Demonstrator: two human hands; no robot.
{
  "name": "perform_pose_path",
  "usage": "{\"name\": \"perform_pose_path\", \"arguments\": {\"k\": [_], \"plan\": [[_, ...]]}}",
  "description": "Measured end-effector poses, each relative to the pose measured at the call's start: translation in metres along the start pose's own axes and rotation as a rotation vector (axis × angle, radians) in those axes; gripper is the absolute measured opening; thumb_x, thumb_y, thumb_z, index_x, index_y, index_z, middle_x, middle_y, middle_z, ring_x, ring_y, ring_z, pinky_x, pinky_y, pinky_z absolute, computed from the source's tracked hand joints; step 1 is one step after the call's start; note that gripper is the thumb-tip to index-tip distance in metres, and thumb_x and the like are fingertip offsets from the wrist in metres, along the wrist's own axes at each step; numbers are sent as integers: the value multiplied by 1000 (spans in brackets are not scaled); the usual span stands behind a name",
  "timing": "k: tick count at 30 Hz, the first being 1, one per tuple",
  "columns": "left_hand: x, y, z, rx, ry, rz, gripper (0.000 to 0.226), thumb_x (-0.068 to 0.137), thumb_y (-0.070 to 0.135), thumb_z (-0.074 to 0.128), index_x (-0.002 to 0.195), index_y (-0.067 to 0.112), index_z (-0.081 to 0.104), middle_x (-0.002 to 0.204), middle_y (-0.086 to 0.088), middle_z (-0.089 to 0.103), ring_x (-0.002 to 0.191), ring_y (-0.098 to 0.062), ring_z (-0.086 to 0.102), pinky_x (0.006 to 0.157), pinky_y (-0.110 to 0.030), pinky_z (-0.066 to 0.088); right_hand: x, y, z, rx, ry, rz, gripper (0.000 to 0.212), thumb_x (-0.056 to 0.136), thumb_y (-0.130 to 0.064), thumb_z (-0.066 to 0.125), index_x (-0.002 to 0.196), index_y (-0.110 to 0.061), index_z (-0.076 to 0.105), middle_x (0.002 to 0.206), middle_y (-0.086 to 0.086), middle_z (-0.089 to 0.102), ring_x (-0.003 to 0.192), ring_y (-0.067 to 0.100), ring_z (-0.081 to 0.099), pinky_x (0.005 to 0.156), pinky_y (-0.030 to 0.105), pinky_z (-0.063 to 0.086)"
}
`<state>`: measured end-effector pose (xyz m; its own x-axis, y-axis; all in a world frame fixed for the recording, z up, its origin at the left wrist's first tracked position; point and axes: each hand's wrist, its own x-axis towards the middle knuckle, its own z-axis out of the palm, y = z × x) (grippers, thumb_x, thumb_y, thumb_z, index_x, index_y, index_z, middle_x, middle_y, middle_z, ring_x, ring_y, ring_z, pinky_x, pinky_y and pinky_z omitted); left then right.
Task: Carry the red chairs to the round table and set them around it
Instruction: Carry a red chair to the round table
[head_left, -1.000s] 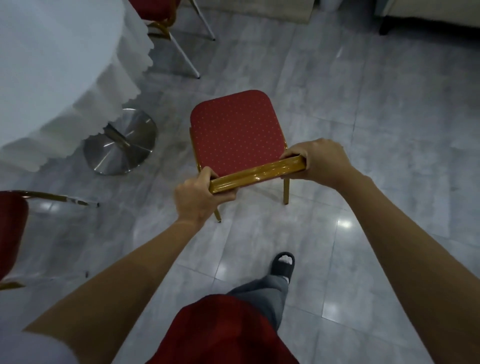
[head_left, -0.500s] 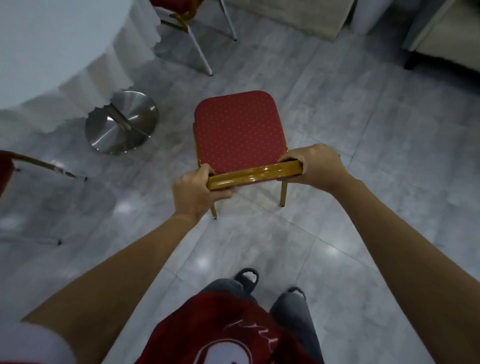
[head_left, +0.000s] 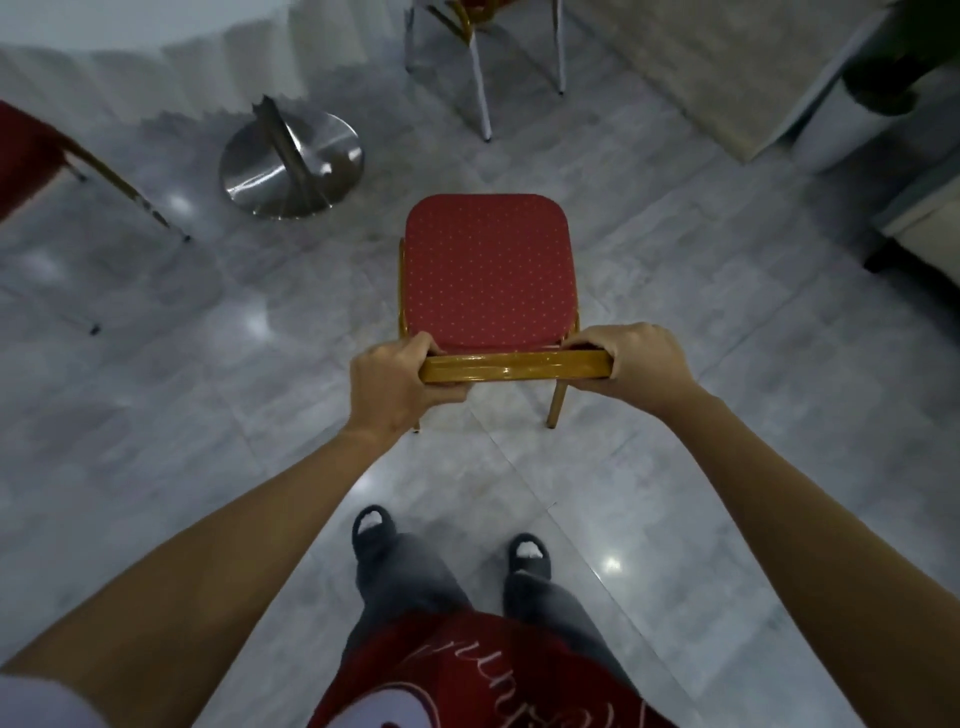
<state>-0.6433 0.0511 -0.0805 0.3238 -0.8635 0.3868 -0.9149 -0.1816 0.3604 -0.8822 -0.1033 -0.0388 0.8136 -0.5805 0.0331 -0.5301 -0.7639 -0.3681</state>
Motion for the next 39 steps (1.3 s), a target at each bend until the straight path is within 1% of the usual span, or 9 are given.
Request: {"name": "perform_pose_path", "arguments": {"k": [3, 5, 8, 17, 20, 24, 28, 34, 39], "plan": [[-22, 31, 8, 8, 37, -58, 56, 63, 70, 60, 70, 15, 66, 59, 4, 66, 50, -13, 59, 48, -21, 43, -13, 22, -6, 1, 22, -106, 37, 71, -55, 65, 94, -27, 70, 78, -7, 74, 66, 13, 68, 59, 26, 53], [-35, 47, 6, 7, 28, -112, 58, 64, 71, 60, 73, 15, 67, 61, 3, 67, 52, -13, 60, 46, -24, 46, -16, 29, -8, 6, 11, -161, 35, 70, -53, 69, 94, -27, 70, 79, -5, 74, 68, 14, 68, 60, 31, 55], [-63, 76, 5, 41, 56, -182, 62, 67, 76, 55, 75, 15, 66, 62, 3, 67, 52, -12, 60, 47, -29, 50, -28, 43, -12, 4, -36, -203, 38, 70, -58, 67, 95, -30, 69, 80, -7, 74, 70, 14, 68, 62, 34, 56], [-98, 124, 3, 89, 70, -289, 59, 72, 73, 52, 78, 16, 67, 62, 5, 67, 51, -11, 59, 46, -28, 50, -38, 58, -17, -35, -91, -297, 33, 69, -49, 73, 93, -26, 70, 78, -3, 74, 69, 20, 68, 63, 31, 52], [-98, 124, 3, 94, 68, -273, 59, 72, 73, 53, 79, 15, 66, 63, 5, 67, 51, -11, 60, 45, -28, 50, -36, 61, -15, -41, -74, -342, 38, 69, -55, 67, 90, -22, 69, 76, -1, 73, 66, 22, 67, 61, 29, 48], [-98, 119, 6, 107, 99, -237, 56, 73, 70, 58, 79, 15, 66, 64, 6, 68, 50, -10, 61, 45, -26, 50, -30, 67, -13, -90, 55, -486, 51, 72, -64, 52, 74, -15, 66, 59, -1, 67, 47, 19, 60, 47, 20, 37], [-98, 113, 10, 79, 116, -186, 50, 72, 63, 65, 81, 13, 67, 68, 5, 70, 54, -10, 63, 48, -27, 53, -24, 67, -11, -79, 120, -611, 62, 82, -68, 39, 66, -13, 62, 51, -2, 61, 38, 15, 53, 40, 18, 33], [-78, 95, 12, 82, 147, -150, 50, 73, 62, 65, 81, 13, 67, 68, 5, 70, 53, -10, 63, 49, -24, 52, 9, 68, -9, -61, 115, -632, 52, 79, -63, 49, 67, -14, 61, 52, -2, 61, 39, 14, 53, 41, 18, 37], [-50, 63, 13, 91, 174, -145, 53, 74, 64, 62, 80, 12, 66, 67, 4, 69, 52, -11, 63, 50, -23, 53, 55, 60, -6, -76, 127, -647, 47, 76, -60, 53, 67, -14, 60, 51, -3, 61, 38, 14, 52, 41, 17, 34]]}}
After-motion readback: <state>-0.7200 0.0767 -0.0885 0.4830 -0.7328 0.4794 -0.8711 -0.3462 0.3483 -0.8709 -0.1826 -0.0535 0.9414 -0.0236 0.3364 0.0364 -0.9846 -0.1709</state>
